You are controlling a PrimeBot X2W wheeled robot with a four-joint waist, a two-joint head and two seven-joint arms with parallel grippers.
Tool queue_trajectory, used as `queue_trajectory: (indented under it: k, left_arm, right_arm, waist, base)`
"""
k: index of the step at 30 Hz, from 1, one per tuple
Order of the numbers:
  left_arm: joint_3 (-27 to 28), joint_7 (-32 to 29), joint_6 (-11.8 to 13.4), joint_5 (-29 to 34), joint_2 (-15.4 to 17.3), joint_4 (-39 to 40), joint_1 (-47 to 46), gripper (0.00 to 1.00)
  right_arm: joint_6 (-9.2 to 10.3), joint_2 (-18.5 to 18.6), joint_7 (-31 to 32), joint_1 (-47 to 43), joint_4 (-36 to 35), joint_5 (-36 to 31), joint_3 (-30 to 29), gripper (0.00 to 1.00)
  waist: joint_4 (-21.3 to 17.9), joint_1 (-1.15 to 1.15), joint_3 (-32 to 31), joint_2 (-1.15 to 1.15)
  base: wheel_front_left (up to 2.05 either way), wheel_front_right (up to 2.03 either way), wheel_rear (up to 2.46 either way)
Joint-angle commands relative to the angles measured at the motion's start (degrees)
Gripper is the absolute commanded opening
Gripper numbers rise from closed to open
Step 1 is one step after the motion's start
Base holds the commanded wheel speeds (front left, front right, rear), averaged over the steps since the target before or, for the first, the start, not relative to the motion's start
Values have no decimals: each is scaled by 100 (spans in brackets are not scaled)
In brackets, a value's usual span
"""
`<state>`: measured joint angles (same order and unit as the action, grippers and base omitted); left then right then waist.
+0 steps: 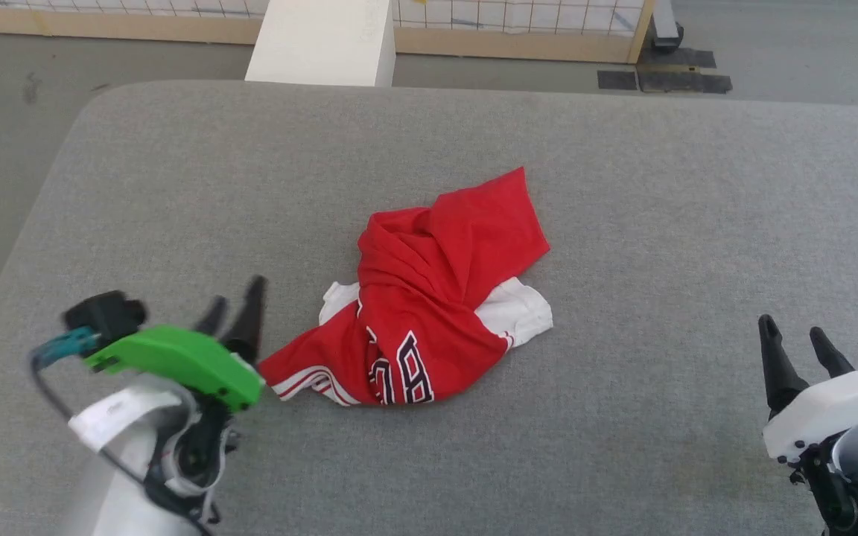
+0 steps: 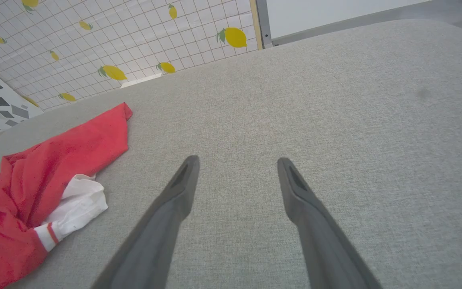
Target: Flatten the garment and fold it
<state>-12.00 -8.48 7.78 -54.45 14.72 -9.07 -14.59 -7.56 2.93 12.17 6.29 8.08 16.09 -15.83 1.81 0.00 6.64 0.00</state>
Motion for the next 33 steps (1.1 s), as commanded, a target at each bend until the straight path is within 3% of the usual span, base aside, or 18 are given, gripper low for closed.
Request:
queue_trajectory:
  k: [1,7,10,17,25,33]
  left_arm:
    - [82,355,-42,236,118,84,226,100]
    - [-16,1801,17,1357,348,143,669,100]
    - [-97,2167,127,1775,299,102,763,100]
    - [-135,2320,151,2243,217,56,713,100]
    - [-129,2341,193,2500,103,188,491,100]
    - [-118,2346,160,2680,-60,219,274,100]
  right_arm:
    - [8,-5,-5,-69,-35,-15,30,100]
    - [8,-5,2,-87,-96,-11,151,100]
    - [8,-5,53,-49,-156,-49,229,100]
    - [8,212,496,415,-211,-116,953,100]
    - [8,719,2279,1733,289,-228,2652,100]
    - [8,963,3196,2827,989,-379,3913,100]
  waist:
    - [7,0,-46,0]
    - [44,0,-62,0]
    - [105,0,-29,0]
    - [203,0,150,0]
    - [371,0,649,0]
    - [567,0,1092,0]
  base:
    - [0,0,0]
    - [0,0,0]
    - [0,0,0]
    - [0,0,0]
    - [0,0,0]
    - [0,0,0]
